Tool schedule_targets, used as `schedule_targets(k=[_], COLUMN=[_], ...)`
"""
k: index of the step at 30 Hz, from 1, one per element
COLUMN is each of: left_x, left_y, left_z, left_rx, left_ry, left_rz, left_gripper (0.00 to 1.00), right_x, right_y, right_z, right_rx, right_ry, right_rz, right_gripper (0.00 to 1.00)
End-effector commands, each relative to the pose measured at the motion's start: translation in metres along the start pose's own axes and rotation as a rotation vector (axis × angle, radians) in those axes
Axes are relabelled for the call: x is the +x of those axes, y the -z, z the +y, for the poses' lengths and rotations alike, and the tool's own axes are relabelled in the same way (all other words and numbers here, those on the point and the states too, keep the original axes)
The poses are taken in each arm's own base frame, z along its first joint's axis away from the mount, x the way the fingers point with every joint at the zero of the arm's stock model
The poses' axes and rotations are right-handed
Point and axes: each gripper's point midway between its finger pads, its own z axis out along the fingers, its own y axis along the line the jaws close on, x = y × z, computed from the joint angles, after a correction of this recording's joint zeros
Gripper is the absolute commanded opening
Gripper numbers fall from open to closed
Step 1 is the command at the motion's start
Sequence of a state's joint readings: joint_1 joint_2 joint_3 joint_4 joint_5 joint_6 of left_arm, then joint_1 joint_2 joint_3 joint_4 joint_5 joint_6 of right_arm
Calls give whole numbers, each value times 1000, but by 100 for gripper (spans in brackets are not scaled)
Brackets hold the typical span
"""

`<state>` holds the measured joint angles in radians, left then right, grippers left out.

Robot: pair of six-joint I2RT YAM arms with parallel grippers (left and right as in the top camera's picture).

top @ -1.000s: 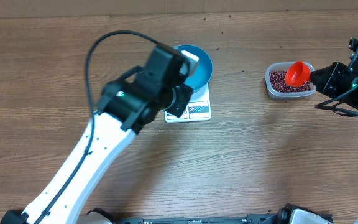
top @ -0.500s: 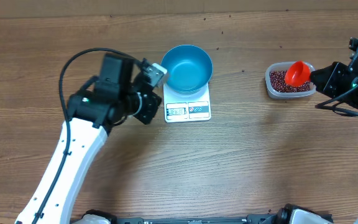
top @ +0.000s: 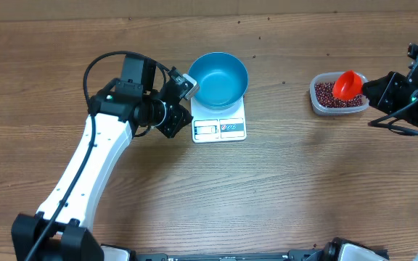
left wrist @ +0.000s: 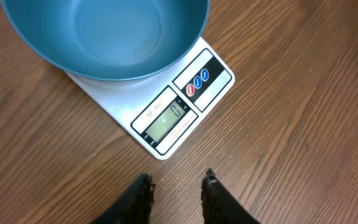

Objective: Scoop item into bowl and weigh 150g on scale

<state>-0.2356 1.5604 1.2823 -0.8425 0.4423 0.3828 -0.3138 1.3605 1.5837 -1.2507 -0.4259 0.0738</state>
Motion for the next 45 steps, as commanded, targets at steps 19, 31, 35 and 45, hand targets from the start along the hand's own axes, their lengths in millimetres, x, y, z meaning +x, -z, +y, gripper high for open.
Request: schedule_targets(k=[19, 31, 35, 45], left_x=[-12, -27, -26, -22], left_y=[8, 69, 68, 47], left_z=[-27, -18, -16, -39], left_rx=[135, -194, -320, -234], left_ry=[-172, -141, -69, -143], left_rz=[-85, -155, -124, -71], left_gripper=[99, 100, 100, 99], right_x=[-6, -5, -5, -5], right_y=[5, 5, 5, 5], right_z=[1, 1, 1, 1], right_rx=[6, 7, 7, 7], right_ry=[15, 14, 14, 14], right_rz=[-23, -20, -20, -20], right_gripper=[4, 4, 4, 4])
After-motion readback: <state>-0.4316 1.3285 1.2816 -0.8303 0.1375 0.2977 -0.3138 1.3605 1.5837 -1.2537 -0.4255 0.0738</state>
